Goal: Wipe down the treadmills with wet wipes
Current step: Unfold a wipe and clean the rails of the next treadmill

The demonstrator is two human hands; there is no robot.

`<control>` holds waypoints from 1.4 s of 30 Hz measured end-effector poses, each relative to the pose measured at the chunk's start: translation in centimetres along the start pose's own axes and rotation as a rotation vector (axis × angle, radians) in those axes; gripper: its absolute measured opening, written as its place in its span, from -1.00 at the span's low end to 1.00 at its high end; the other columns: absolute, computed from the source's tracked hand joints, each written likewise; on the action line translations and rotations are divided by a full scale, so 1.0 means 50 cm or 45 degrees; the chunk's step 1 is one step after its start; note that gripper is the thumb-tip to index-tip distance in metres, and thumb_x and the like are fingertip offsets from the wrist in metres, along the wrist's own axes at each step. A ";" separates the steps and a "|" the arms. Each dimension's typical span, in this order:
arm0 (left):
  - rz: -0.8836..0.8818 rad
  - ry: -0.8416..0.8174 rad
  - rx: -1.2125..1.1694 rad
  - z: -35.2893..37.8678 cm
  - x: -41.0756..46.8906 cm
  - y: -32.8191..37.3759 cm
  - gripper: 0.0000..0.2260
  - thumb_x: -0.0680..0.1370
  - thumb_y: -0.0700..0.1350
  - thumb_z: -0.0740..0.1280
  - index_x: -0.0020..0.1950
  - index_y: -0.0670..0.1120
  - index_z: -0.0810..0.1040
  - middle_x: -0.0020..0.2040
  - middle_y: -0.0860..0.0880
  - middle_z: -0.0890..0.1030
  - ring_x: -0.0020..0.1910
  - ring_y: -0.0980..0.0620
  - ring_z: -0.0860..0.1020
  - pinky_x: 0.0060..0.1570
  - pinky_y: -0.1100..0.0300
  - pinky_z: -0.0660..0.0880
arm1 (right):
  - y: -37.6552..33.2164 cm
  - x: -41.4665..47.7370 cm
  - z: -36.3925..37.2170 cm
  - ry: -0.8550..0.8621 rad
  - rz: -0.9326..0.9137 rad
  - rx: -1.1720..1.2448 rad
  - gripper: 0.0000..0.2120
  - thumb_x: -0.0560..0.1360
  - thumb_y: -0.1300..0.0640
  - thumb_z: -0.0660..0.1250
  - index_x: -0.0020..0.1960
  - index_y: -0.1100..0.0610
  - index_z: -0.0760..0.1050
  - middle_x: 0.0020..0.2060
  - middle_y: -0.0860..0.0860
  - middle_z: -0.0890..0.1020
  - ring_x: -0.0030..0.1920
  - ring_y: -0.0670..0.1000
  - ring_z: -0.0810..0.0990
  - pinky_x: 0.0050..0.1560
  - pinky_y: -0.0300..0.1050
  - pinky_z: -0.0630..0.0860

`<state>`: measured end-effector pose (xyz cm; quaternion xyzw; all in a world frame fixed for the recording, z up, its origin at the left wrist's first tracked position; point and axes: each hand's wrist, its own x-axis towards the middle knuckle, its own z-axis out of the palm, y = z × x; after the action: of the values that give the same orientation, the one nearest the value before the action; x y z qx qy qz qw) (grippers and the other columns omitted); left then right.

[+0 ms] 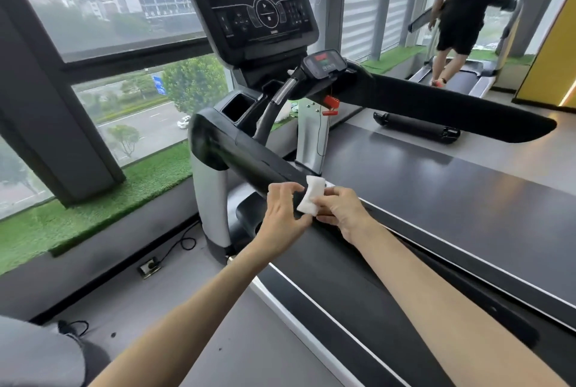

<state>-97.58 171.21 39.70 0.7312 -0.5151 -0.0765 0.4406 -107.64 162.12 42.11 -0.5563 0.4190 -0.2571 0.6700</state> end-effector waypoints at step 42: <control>0.341 0.196 0.265 -0.123 0.444 -0.438 -0.52 0.39 -0.58 0.12 0.22 -0.23 0.46 0.27 -0.21 0.53 0.35 0.02 0.34 0.44 -0.05 0.06 | -0.008 0.310 0.314 0.543 -0.590 -1.526 -0.54 0.59 0.05 0.21 0.45 0.15 0.32 0.42 0.07 0.42 0.43 0.05 0.35 0.36 -0.13 0.29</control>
<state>-68.89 158.25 35.15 0.7015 -0.5777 0.0927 0.4069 -86.26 157.77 38.67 -0.8443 0.4820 -0.2214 0.0760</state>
